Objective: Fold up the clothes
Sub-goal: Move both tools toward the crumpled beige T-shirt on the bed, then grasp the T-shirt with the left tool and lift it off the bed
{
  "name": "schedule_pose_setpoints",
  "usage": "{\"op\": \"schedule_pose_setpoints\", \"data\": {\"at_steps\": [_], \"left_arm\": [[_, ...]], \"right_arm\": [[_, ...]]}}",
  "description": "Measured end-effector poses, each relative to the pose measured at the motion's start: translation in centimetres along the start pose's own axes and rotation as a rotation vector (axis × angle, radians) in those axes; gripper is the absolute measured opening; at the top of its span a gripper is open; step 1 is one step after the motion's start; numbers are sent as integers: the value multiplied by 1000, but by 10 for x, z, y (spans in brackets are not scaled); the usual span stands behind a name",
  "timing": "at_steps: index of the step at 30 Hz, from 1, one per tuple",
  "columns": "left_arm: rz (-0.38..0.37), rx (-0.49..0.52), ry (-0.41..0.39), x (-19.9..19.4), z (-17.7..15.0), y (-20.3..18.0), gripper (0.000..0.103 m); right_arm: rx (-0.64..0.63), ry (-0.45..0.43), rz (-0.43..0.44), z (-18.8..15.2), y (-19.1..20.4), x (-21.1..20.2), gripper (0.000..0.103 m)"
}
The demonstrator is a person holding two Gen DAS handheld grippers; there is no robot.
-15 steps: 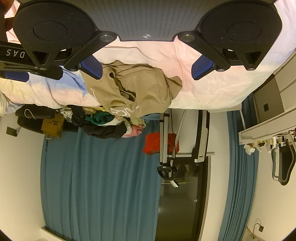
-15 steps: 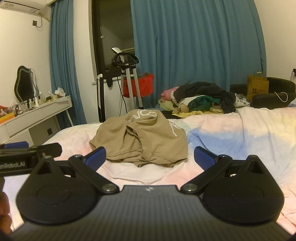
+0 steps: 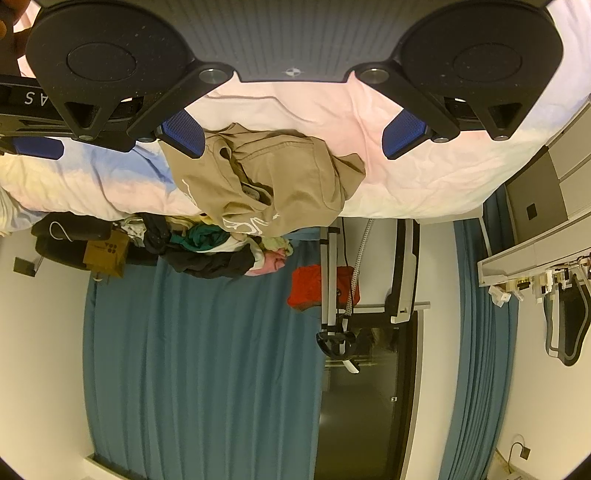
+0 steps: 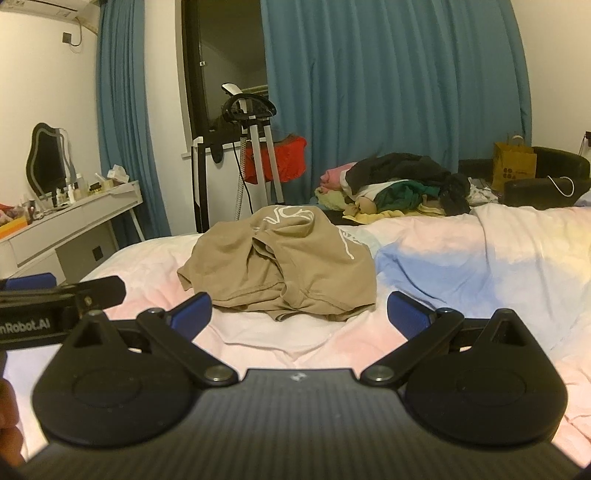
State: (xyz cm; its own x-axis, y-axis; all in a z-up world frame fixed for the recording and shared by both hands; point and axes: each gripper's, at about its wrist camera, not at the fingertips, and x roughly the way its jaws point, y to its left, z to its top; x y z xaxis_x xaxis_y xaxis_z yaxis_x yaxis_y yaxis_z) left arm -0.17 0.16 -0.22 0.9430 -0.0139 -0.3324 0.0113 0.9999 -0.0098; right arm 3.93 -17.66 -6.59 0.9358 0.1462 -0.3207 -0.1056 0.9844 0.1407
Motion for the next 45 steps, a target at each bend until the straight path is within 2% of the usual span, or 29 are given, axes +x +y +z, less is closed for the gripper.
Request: {"op": "schedule_pose_setpoints", "data": {"at_steps": [21,25,27,31,36,41,44,45], "left_arm": [[0,23,11,2,-3,-7,103],[1,23,43,13,-7,-10,103],[-10,36,73,27,-10,-16,103],[-2,155,140,75,-17,-42,103],[56,218,175,148,-30,-54,102],[106,223,174,212,-41,-44,93],[118,206,192,238,-44,-35,84],[120,203,203,245,-45,-32,76]], "right_arm": [[22,14,-5,10,-6,-7,103],[38,18,-11,14,-8,-9,103],[48,14,-22,15,-12,-10,103],[79,18,-45,15,-23,-6,103],[134,60,-42,10,-39,8,103],[145,96,-27,2,-44,38,103],[135,107,-18,-4,-41,59,103],[131,111,-15,-6,-40,66,103]]}}
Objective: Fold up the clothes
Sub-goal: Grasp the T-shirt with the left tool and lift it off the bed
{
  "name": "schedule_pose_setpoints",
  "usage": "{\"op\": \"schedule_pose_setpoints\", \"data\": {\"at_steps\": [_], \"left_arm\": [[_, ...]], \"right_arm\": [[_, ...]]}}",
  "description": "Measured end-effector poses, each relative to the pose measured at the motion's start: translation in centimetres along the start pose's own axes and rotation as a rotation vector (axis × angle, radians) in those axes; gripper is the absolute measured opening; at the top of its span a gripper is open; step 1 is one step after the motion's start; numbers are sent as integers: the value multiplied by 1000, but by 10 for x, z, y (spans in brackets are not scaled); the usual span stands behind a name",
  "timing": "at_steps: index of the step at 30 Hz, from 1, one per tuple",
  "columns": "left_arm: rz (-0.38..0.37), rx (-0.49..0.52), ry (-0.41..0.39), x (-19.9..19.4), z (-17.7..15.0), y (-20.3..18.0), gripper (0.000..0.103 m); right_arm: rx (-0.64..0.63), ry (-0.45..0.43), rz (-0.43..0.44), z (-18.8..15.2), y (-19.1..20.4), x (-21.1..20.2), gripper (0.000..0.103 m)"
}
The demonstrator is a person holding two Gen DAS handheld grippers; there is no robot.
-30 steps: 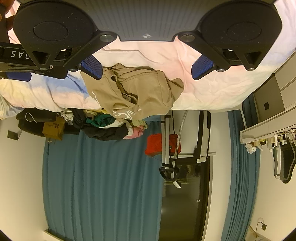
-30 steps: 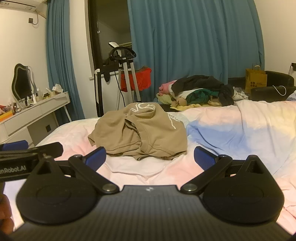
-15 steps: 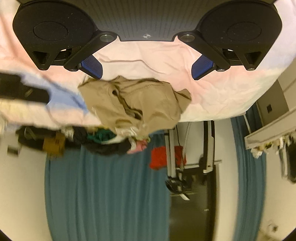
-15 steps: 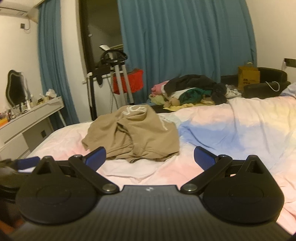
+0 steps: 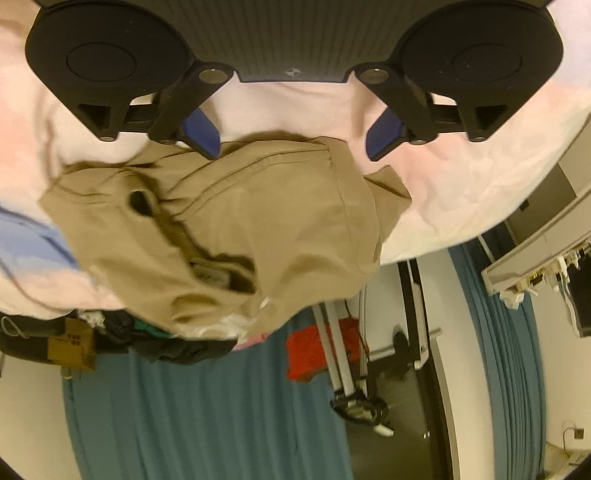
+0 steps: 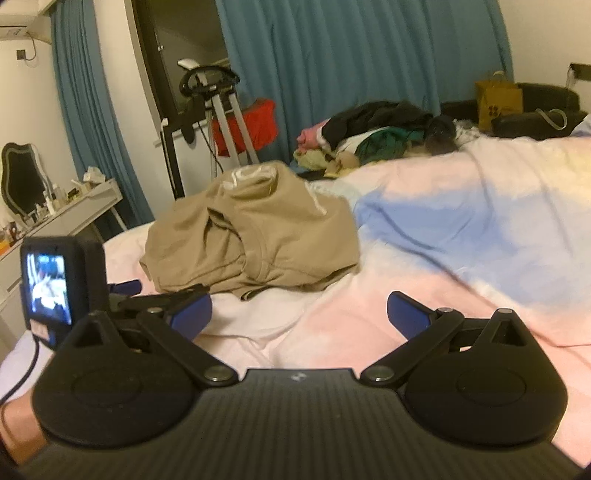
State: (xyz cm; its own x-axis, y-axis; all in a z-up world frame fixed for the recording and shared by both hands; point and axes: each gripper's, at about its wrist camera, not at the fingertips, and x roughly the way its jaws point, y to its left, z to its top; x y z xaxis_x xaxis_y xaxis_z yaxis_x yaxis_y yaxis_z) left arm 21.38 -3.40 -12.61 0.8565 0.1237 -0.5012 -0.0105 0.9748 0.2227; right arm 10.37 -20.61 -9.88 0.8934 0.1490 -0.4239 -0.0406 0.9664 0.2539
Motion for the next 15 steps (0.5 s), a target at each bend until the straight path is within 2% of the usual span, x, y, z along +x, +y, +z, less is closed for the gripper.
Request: {"op": "schedule_pose_setpoints", "data": {"at_steps": [1,2,4,5,6,7,15], "left_arm": [[-2,-8,10,6,0,2,67],[-5,-26,13,10,1,6,61],[-10,-77,2,12,3,15,37],[-15,-106,-12,9,4,20,30],[-22,-135,-28,5,6,25,20],[-31,-163,-43,1,8,29,16],[-106,-313,-242,-73,26,64,11]], "right_arm": [[-4,4,3,-1,1,7,103],[-7,8,5,-3,2,15,103],[-14,16,11,-5,4,30,103],[-19,16,12,-6,4,36,103],[-26,11,10,-6,5,40,103],[-31,6,8,-7,5,44,103],[-22,-37,-6,-3,-3,49,103]]}}
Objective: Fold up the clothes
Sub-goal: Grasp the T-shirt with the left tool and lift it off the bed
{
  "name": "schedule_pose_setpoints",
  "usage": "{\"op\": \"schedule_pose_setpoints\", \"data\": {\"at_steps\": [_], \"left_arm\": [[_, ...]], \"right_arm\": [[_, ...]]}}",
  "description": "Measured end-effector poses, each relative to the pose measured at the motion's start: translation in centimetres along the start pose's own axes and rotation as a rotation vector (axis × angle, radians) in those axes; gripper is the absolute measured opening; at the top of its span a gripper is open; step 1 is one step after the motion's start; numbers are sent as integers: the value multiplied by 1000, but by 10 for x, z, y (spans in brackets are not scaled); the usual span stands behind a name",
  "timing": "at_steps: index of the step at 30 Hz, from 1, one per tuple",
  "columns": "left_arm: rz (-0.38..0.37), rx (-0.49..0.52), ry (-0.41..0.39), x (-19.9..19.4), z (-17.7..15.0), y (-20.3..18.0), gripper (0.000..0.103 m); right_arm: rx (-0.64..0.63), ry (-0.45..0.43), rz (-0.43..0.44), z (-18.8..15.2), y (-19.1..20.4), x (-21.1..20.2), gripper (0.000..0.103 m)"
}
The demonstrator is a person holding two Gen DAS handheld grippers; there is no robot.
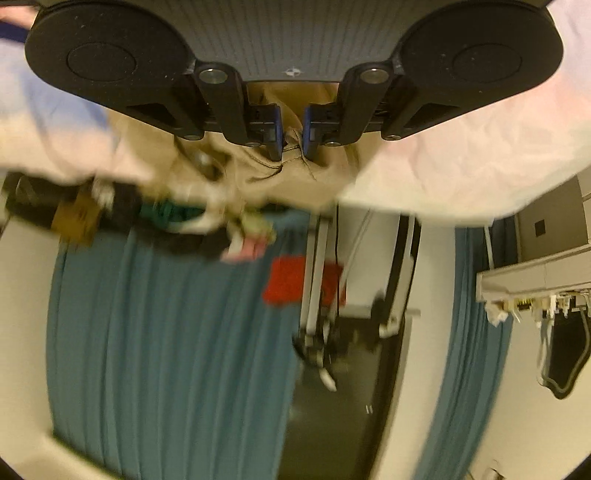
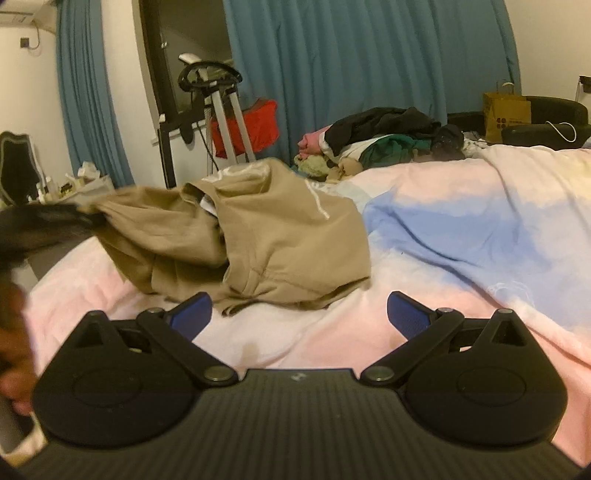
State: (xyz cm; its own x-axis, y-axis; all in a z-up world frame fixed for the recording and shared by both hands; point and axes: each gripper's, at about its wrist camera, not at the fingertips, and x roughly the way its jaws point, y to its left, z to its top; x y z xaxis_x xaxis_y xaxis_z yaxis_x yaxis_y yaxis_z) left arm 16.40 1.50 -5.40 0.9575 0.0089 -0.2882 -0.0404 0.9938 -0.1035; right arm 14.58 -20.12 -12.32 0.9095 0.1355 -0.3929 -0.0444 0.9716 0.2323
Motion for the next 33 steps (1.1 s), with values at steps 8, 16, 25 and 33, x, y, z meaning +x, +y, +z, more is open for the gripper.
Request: {"op": "schedule_pose_setpoints", "data": {"at_steps": [8,16,25,33], "left_arm": [[-63,-114,-99,-81,34,25,10],[-85,-140,-164,-134,50,35,10],[-54,-182,-127,-129,45,54,10],[-19,-227,-95,-115,38,73,10]], "right_arm": [[-23,-67,3,11,10,-21,103],[-132,-65,-2,2,35,-46,103],[-105,22,-36,-1,38,-3,103],[131,153,-108,-5,9,67,103]]}}
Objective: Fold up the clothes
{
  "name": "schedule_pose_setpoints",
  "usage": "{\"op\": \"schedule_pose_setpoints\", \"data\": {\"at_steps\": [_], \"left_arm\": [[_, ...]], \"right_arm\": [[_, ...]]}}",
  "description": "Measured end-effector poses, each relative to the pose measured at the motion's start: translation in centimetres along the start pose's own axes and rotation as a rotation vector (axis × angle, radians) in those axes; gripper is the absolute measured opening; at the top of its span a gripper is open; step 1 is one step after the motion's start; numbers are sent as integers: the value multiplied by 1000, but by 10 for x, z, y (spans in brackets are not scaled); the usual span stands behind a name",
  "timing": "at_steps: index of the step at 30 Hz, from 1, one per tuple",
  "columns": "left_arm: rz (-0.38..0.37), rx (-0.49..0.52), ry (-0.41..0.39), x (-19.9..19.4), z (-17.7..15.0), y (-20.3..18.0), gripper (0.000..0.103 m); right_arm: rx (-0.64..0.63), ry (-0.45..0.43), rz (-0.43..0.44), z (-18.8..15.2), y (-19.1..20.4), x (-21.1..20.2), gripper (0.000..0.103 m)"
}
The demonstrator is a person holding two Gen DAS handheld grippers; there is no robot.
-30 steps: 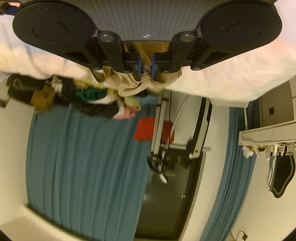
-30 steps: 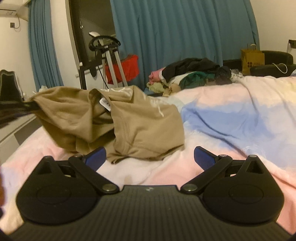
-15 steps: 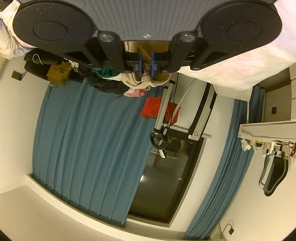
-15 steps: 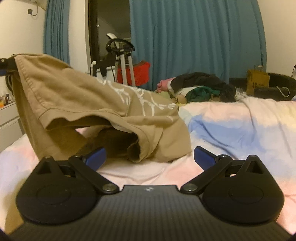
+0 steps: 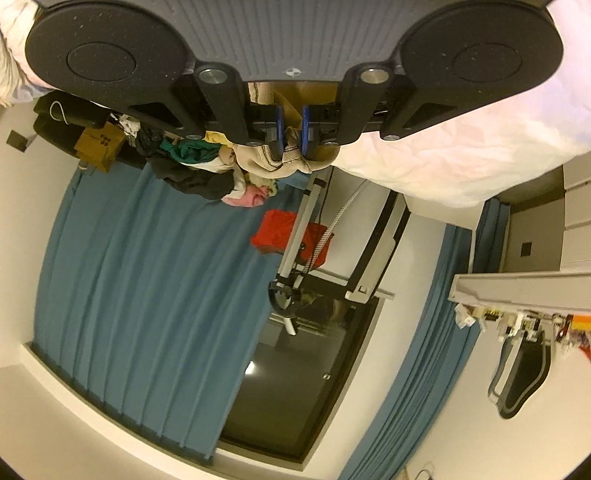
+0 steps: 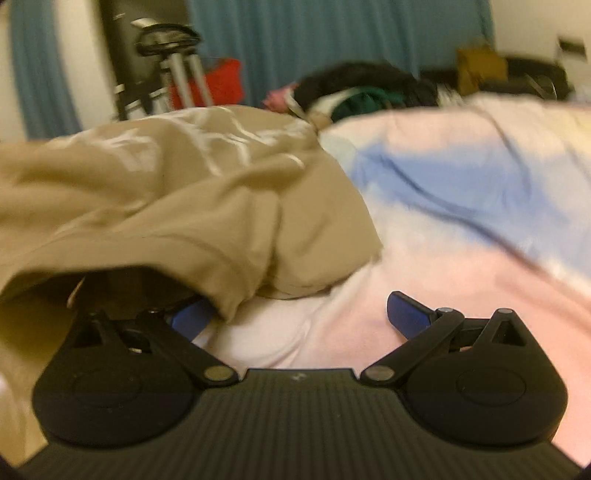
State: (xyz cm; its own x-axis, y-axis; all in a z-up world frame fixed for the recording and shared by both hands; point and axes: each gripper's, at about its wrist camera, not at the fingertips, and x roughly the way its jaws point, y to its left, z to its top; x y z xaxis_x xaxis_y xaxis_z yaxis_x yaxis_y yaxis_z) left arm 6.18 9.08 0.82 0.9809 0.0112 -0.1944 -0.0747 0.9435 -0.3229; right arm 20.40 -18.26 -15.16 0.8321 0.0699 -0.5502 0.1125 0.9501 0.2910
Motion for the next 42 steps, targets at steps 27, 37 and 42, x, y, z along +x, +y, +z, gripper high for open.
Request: {"op": "schedule_pose_setpoints", "data": {"at_steps": [27,37,42], "left_arm": [[-132,-288,34,-24,29,67,10],[-30,-148,281,-28,10,75,13],[49,-28,373,-34,-7,73,64]], "right_arm": [[-127,-248,-180,50,-32,-134,103],[-234,-276,-76,49,-33,-204,103],[-229,-213,-32,42,-31,-185,103]]}}
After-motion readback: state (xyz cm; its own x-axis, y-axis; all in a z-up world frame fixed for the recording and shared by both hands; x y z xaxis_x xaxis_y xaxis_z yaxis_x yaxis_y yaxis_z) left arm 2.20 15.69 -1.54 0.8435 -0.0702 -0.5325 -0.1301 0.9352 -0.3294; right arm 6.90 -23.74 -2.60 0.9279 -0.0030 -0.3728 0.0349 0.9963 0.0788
